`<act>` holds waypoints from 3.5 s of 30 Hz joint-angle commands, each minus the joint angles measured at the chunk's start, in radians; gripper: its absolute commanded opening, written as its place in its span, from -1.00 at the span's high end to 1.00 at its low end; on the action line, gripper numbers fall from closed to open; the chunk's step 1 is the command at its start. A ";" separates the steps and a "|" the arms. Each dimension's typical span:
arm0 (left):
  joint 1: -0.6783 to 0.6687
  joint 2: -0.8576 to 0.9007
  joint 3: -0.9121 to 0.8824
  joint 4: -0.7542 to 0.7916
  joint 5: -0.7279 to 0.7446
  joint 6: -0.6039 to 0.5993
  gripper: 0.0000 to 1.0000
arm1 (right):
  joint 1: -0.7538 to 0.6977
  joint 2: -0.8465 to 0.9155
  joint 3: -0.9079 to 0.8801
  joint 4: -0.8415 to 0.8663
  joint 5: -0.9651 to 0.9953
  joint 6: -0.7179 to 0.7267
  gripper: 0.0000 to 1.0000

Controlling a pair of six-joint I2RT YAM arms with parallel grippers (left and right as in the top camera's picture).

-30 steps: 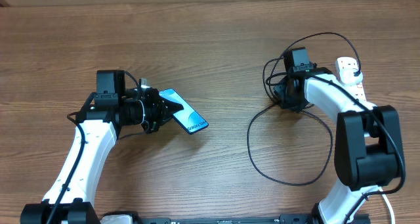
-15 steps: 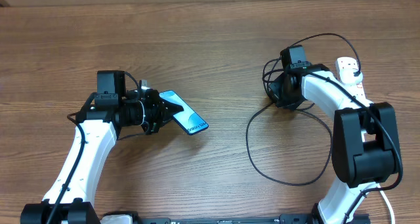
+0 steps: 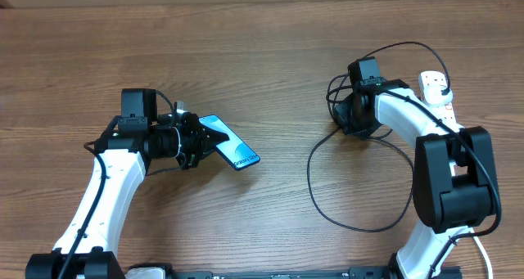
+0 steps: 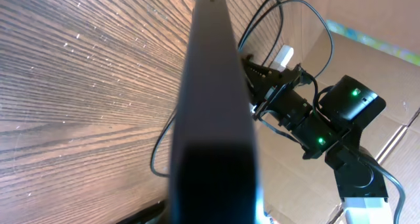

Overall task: Plug charger to phone and switch on socket
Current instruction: 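Grasp the USB-C cable end and bring it toward the phone, then align the USB-C plug under the phone's bottom port with right gripper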

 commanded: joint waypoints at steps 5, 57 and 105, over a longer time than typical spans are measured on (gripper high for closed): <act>0.000 0.002 0.001 0.041 0.084 0.146 0.92 | -0.004 -0.044 0.079 -0.021 -0.021 -0.223 0.92; -0.002 0.365 0.006 1.312 0.695 -0.408 0.92 | 0.743 -0.614 -0.070 -0.117 -0.075 -0.450 0.92; -0.034 0.365 0.006 1.312 0.695 -0.197 0.92 | 0.743 -0.536 -0.038 -0.214 -0.112 -0.652 0.92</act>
